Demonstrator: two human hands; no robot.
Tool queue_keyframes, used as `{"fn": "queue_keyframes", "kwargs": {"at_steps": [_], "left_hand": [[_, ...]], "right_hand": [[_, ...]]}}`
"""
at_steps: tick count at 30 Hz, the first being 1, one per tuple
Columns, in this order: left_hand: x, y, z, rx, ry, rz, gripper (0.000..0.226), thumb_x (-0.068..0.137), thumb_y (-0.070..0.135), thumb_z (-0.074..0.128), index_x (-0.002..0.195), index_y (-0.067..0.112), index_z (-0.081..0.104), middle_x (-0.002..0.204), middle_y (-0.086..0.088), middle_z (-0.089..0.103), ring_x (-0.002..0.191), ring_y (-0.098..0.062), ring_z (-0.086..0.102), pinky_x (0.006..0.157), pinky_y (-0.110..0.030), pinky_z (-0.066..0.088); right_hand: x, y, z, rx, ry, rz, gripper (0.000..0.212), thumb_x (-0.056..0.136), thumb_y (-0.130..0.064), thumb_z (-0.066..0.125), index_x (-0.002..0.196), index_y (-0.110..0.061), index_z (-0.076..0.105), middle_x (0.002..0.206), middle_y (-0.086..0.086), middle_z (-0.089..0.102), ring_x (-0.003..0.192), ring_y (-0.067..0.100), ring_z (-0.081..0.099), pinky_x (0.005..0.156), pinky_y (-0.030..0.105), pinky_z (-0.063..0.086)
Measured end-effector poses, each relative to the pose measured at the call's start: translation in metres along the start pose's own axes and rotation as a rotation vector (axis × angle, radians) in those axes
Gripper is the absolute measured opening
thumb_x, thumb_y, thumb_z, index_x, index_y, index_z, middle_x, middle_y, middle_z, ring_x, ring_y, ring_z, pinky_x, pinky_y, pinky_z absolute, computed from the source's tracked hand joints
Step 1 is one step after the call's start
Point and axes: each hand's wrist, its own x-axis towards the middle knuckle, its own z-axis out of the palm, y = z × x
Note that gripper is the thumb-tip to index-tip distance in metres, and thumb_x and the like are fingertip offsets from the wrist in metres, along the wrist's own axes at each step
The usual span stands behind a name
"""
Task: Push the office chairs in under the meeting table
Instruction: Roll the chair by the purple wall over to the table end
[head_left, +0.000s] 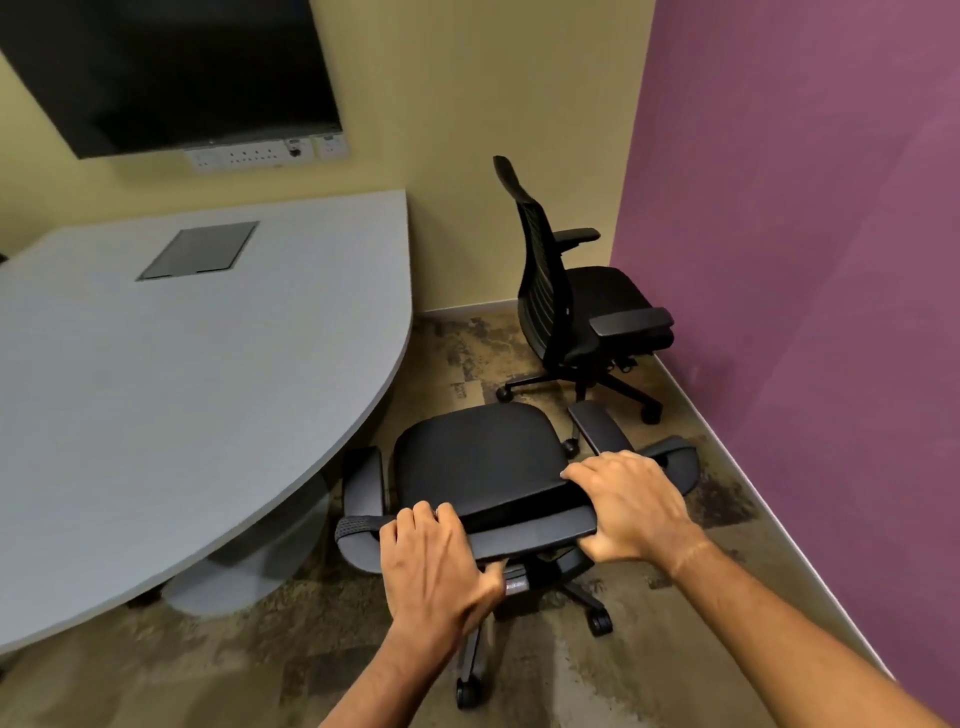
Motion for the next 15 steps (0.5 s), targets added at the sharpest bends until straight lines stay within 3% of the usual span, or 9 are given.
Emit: {"fn": "queue_keyframes", "kwargs": {"at_steps": [9,15], "left_hand": [[0.014,0.065,0.001,0.033,-0.011,-0.179,0.044,0.061,0.062,0.044,0.073,0.020,0.038,0.074,0.000,0.038,0.070,-0.020,0.033,0.068,-0.039,0.030],[0.035,0.092,0.006,0.078,-0.064,-0.263,0.050,0.061,0.068,0.034,0.078,0.022,0.039,0.079,0.001,0.039,0.074,-0.020,0.037,0.071,-0.039,0.032]], "right_hand": [[0.031,0.067,-0.001,0.003,-0.002,-0.162,0.065,0.054,-0.055,0.050,0.110,-0.024,0.064,0.097,-0.007,0.068,0.091,0.019,0.063,0.084,0.035,0.048],[0.060,0.103,-0.003,0.016,-0.001,-0.254,0.069,0.050,-0.053,0.053,0.111,-0.024,0.064,0.097,-0.007,0.069,0.090,0.018,0.063,0.083,0.035,0.048]]}}
